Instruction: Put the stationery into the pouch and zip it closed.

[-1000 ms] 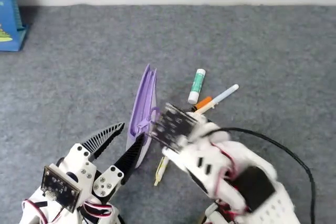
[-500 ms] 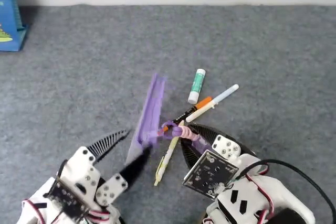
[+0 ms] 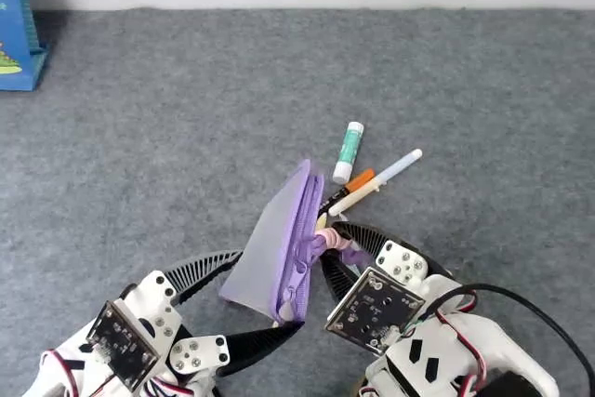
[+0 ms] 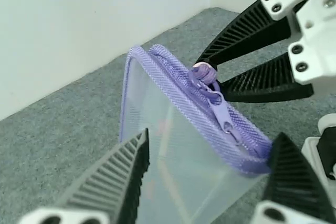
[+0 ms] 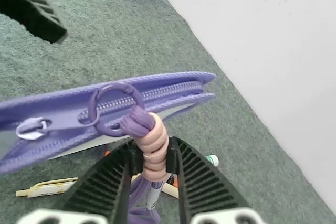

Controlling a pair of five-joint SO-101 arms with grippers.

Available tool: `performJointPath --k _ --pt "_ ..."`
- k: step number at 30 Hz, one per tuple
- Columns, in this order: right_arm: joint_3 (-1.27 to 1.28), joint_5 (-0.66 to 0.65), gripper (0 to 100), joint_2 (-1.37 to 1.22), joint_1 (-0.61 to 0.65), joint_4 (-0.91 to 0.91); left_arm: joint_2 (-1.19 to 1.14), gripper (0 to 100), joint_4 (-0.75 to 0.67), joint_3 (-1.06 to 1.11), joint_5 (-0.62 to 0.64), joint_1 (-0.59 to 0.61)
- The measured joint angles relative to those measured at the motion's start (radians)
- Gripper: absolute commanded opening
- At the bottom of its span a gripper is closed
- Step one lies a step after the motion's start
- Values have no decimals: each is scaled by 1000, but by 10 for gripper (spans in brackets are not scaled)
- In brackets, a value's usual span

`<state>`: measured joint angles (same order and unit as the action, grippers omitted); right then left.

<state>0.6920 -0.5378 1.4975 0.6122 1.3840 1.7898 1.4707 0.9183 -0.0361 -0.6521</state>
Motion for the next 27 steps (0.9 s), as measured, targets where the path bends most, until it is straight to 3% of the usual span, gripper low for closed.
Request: performJointPath --k 6,15,22,27 --pt "14 29 9 0 0 -35 0 340 6 -23 0 0" --pt "60 43 9 -2 -3 -91 -6 338 126 -106 43 -38" --pt "60 43 9 -2 -9 -91 -6 338 129 -95 43 -52" --pt "60 43 9 5 -11 -91 -6 338 49 40 43 -44"
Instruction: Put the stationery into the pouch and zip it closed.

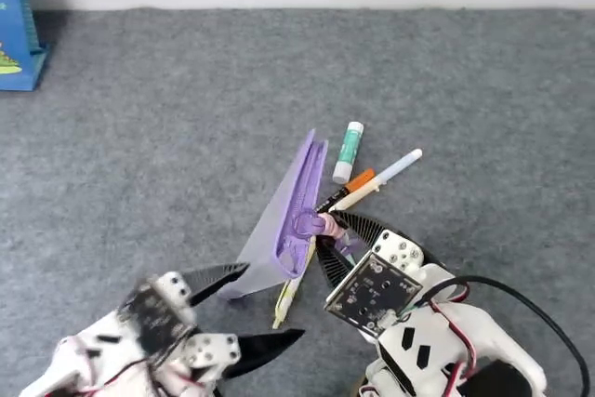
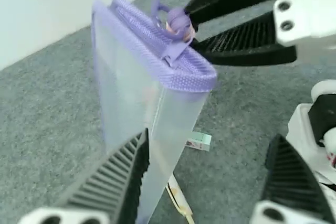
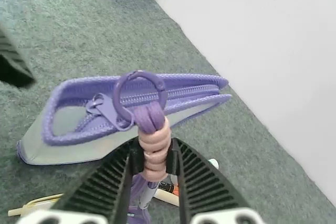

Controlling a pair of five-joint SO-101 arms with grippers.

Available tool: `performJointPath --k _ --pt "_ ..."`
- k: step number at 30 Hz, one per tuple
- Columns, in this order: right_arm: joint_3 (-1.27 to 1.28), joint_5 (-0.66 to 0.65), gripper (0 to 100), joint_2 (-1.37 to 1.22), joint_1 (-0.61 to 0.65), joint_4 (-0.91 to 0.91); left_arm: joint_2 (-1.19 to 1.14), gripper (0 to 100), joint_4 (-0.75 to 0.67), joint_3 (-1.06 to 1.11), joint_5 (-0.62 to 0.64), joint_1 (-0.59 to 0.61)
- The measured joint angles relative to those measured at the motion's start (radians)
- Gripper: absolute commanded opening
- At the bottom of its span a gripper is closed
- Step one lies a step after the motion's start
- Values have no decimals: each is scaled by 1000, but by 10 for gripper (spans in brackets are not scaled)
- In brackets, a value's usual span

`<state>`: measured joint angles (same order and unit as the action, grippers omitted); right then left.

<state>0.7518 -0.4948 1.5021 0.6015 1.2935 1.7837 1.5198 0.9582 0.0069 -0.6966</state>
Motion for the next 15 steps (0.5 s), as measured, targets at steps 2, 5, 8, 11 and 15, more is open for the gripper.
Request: performJointPath --k 2,5,8,11,15 --pt "0 0 9 3 0 0 0 338 -55 77 -2 40" --pt "0 0 9 3 0 9 -3 337 -147 201 -31 126" --pt "-12 0 9 2 0 48 -3 324 -232 316 -97 229" --pt "-61 0 9 3 0 87 -5 242 -298 391 -178 319" --pt "-84 0 9 3 0 132 -6 105 -381 431 -282 381"
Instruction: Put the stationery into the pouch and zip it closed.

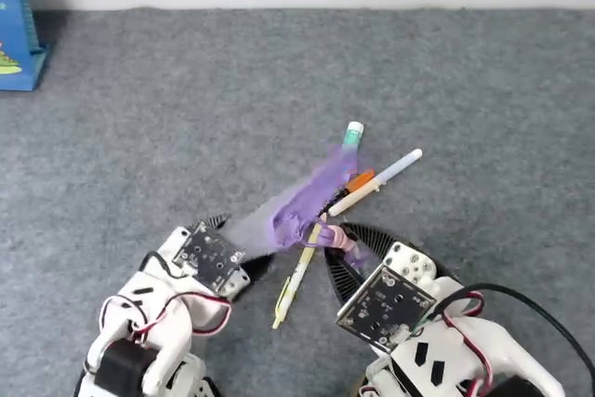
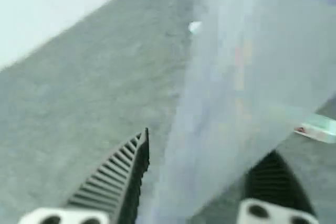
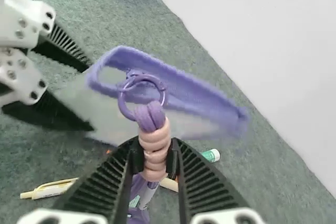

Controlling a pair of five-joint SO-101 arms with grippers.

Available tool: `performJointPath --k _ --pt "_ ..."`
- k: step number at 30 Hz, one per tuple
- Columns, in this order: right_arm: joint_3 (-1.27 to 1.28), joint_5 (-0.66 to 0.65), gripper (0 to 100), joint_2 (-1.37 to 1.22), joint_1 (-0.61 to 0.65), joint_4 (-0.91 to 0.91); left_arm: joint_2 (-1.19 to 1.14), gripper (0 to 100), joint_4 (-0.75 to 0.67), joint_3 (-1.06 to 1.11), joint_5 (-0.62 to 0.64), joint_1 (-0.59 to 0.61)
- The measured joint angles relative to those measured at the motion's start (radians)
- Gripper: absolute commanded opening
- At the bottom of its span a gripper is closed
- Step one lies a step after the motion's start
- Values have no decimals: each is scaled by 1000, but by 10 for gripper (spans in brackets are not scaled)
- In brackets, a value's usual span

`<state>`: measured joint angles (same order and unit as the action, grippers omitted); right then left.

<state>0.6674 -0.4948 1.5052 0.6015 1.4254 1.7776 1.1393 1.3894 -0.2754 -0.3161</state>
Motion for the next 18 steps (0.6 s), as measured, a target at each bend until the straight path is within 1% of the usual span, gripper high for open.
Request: performJointPath --k 3,7,10,12,14,16,18 --pt "0 2 9 0 0 17 -9 49 -66 31 -64 11" --pt "0 2 9 0 2 17 -11 44 -167 87 -100 11" --pt "32 3 9 0 43 17 -12 59 -242 155 -101 11" --pt "71 3 9 0 72 17 -12 119 -278 195 -101 11" --pt "84 11 9 0 86 17 -12 209 -295 224 -101 25" --pt "89 23 9 0 94 17 -12 289 -304 235 -101 52" --pt "91 31 9 0 94 17 -12 336 -307 235 -78 101"
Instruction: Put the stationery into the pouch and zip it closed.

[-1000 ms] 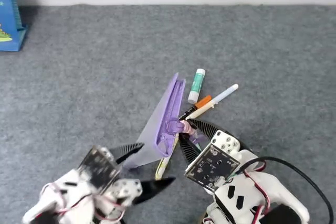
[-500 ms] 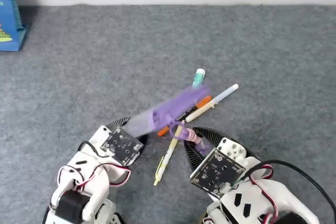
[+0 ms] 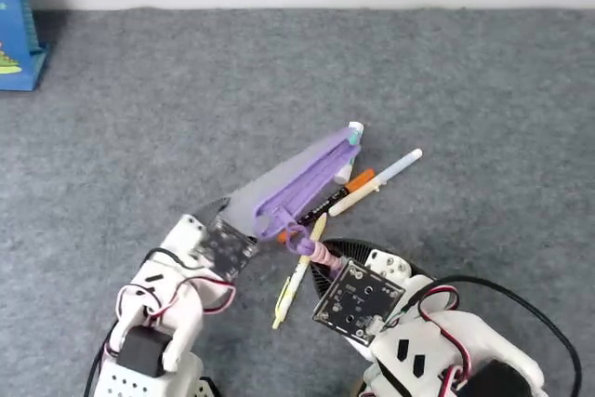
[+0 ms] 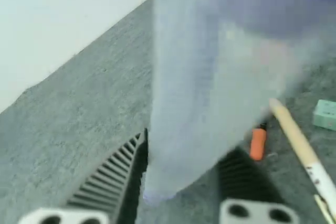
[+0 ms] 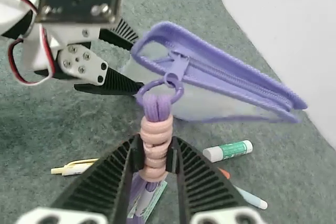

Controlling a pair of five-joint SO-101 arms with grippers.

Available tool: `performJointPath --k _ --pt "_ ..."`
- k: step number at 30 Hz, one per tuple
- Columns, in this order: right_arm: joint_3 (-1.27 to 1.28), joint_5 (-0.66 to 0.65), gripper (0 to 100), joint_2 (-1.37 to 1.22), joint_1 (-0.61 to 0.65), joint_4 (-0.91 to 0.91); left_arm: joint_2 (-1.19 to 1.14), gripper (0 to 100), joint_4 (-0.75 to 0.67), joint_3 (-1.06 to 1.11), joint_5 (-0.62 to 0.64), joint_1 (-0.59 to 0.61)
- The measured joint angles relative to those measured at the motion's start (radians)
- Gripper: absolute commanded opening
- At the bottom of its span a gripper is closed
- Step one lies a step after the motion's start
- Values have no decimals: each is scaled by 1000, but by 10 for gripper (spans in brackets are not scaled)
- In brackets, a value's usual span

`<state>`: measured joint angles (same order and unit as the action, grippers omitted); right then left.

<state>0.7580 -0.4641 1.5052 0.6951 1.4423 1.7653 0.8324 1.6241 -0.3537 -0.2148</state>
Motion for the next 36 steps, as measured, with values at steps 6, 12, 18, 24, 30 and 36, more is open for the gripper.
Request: performJointPath --k 6,12,18,24,30,36 --pt "0 2 9 -2 11 0 0 341 -61 0 77 121" --pt "21 3 9 -2 11 0 0 344 -6 0 78 130" --pt "104 3 9 -3 11 -57 0 343 213 -100 78 137" --pt "140 5 9 -2 11 -155 0 344 356 -269 118 140" --pt "170 21 9 -2 11 -226 12 344 485 -496 192 140" --pt "173 41 9 -9 11 -269 14 343 647 -674 199 89"
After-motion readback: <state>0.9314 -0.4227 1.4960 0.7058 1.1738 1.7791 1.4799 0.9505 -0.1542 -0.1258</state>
